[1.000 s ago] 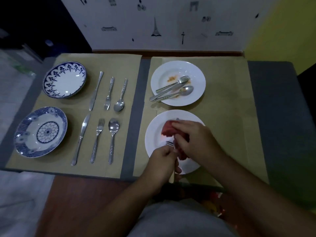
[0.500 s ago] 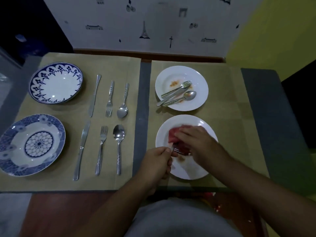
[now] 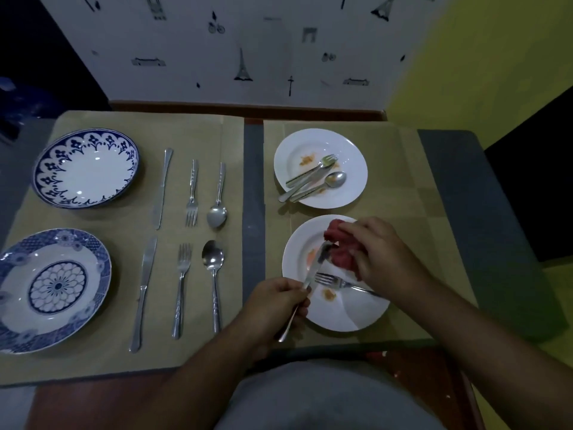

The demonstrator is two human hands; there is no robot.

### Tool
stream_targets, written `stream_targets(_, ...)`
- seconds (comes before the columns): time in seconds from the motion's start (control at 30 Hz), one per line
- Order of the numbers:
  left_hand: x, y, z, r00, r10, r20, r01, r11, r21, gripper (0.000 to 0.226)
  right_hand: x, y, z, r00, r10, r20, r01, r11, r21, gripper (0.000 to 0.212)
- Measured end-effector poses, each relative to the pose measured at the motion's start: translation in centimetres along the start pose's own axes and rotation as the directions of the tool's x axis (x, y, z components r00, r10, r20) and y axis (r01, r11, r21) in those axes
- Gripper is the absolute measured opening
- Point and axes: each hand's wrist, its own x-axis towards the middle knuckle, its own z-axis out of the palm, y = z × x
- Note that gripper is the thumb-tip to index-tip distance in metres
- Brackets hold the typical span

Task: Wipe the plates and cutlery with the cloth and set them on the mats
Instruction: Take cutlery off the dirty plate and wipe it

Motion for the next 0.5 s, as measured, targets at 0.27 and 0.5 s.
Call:
stream_targets(0.27, 0.9, -0.1, 3.2, 0.993, -0.109, 0.049, 0.118, 0.96, -0.255, 0.017, -1.2, 1.9, 2.3, 0.879, -0.376, 0.295, 0.385, 0.923, 0.028, 0.06)
stream_targets(0.5, 0.6, -0.8, 5.7, 0.994, -0.111, 0.016, 0.111, 0.954, -0.279, 0.017, -0.7, 4.7, 0.4, 0.878, -0.428, 0.214, 0.432, 0.901, 0.029, 0.062)
